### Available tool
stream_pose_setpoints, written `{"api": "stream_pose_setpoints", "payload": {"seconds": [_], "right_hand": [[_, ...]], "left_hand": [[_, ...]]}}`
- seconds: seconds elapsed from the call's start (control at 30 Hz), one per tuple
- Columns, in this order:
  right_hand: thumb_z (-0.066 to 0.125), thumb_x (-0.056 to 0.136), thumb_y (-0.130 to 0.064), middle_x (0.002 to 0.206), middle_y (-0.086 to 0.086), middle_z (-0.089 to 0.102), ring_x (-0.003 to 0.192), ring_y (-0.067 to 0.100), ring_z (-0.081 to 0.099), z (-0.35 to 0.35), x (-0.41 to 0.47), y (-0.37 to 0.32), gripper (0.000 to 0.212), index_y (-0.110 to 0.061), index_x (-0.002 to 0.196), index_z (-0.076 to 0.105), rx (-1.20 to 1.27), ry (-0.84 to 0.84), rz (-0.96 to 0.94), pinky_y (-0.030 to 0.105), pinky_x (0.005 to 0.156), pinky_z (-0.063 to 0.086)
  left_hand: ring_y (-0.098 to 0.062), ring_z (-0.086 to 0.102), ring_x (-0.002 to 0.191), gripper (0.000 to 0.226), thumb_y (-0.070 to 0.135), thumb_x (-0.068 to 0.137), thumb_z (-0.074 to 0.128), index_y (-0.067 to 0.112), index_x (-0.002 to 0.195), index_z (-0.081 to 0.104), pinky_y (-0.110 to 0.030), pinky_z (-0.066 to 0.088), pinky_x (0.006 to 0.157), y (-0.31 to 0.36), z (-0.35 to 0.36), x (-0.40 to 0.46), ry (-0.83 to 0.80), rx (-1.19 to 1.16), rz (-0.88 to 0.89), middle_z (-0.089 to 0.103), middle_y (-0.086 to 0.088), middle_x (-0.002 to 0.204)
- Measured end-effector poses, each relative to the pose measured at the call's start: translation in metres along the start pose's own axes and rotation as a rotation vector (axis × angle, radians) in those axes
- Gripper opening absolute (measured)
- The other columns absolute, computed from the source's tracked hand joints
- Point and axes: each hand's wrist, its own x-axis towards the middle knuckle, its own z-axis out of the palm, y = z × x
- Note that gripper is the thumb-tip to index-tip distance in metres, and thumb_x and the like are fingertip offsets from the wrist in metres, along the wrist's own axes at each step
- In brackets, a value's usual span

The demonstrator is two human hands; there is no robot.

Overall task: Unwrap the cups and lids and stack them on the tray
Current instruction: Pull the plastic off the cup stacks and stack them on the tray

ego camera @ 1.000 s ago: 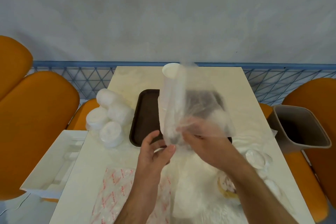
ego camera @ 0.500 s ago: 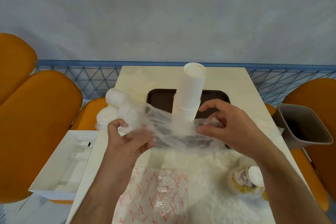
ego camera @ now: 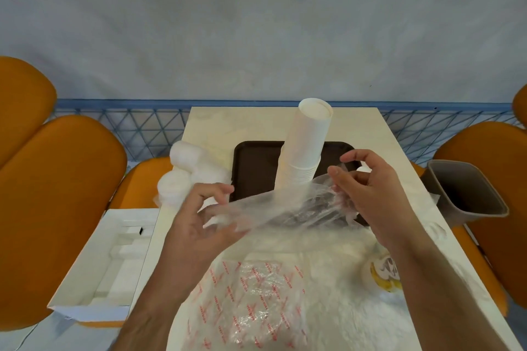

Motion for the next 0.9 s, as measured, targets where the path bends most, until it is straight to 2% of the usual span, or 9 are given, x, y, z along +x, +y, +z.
{"api": "stream_pose_setpoints", "payload": {"seconds": [0.07,0.13,0.23,0.33,0.4,0.53,0.7,0.8,0.9], "right_hand": [[0.074,0.091,-0.025,0.07,0.01,0.072,0.053,0.012,0.059,0.005,-0.001,0.001,0.027,-0.019,0.113,0.059,-0.036,0.021,-0.009,0.02,0.05,0.05],[0.074,0.09,-0.03,0.07,0.006,0.072,0.053,0.01,0.058,0.009,-0.004,-0.001,0.033,-0.02,0.117,0.056,-0.02,0.019,0.011,0.019,0.05,0.049],[0.07,0.086,-0.036,0.078,-0.001,0.075,0.066,0.014,0.067,0.007,-0.015,-0.002,0.049,-0.026,0.128,0.047,0.162,-0.14,0.059,0.022,0.059,0.054],[0.074,0.08,-0.025,0.102,0.016,0.076,0.093,0.035,0.073,0.002,-0.029,0.006,0.059,-0.034,0.128,0.041,0.24,-0.336,0.065,0.042,0.082,0.06],[0.076,0.079,-0.015,0.102,0.021,0.074,0.09,0.039,0.071,0.001,-0.032,0.014,0.049,-0.03,0.116,0.049,0.231,-0.339,0.023,0.041,0.079,0.061],[0.069,0.084,-0.003,0.106,0.014,0.074,0.07,0.027,0.062,-0.001,-0.031,0.023,0.011,-0.013,0.089,0.069,0.255,-0.328,-0.078,0.031,0.062,0.054],[0.062,0.09,0.013,0.139,-0.008,0.062,0.08,0.029,0.066,-0.007,-0.032,0.016,0.048,-0.027,0.112,0.077,0.127,-0.526,-0.096,0.032,0.071,0.058],[0.07,0.088,0.0,0.127,0.0,0.07,0.104,0.026,0.071,-0.004,-0.03,0.012,0.037,-0.026,0.114,0.077,0.128,-0.491,-0.075,0.039,0.089,0.06],[0.067,0.091,-0.008,0.095,0.009,0.075,0.087,0.028,0.072,0.01,-0.024,0.012,0.018,-0.013,0.105,0.078,0.177,-0.336,-0.067,0.035,0.081,0.061]], "left_hand": [[0.003,0.059,0.111,0.028,0.035,0.069,0.089,0.032,0.089,0.068,-0.021,0.055,0.078,0.002,-0.001,-0.001,-0.05,0.139,0.063,0.063,0.022,0.118],[-0.002,0.065,0.1,0.021,0.045,0.077,0.08,0.027,0.086,0.073,-0.017,0.055,0.074,0.003,0.001,-0.002,-0.013,0.095,0.056,0.071,0.013,0.105],[-0.019,0.071,0.073,0.015,0.026,0.089,0.065,0.012,0.09,0.071,-0.023,0.057,0.067,0.001,0.003,-0.001,0.13,-0.088,-0.049,0.074,-0.005,0.078],[-0.022,0.07,0.066,0.006,0.011,0.091,0.064,0.01,0.096,0.067,-0.024,0.059,0.065,0.0,-0.004,0.0,0.194,-0.205,-0.121,0.073,-0.011,0.072],[-0.023,0.07,0.066,0.015,0.008,0.09,0.066,0.014,0.103,0.063,-0.025,0.06,0.066,-0.001,-0.01,0.003,0.216,-0.252,-0.155,0.073,-0.013,0.073],[-0.023,0.073,0.071,0.03,0.008,0.087,0.068,0.02,0.112,0.056,-0.028,0.061,0.073,-0.003,-0.019,0.008,0.221,-0.297,-0.189,0.075,-0.013,0.078],[-0.03,0.073,0.086,0.039,0.008,0.081,0.073,0.023,0.113,0.057,-0.043,0.055,0.09,-0.004,-0.029,0.011,0.174,-0.257,-0.211,0.076,-0.012,0.088],[-0.034,0.072,0.089,0.048,0.01,0.074,0.077,0.024,0.114,0.057,-0.043,0.054,0.091,-0.001,-0.034,0.01,0.115,-0.208,-0.205,0.076,-0.012,0.091],[-0.026,0.073,0.088,0.05,0.005,0.075,0.078,0.025,0.116,0.056,-0.036,0.053,0.086,0.0,-0.035,0.011,0.052,-0.147,-0.197,0.077,-0.009,0.091]]}}
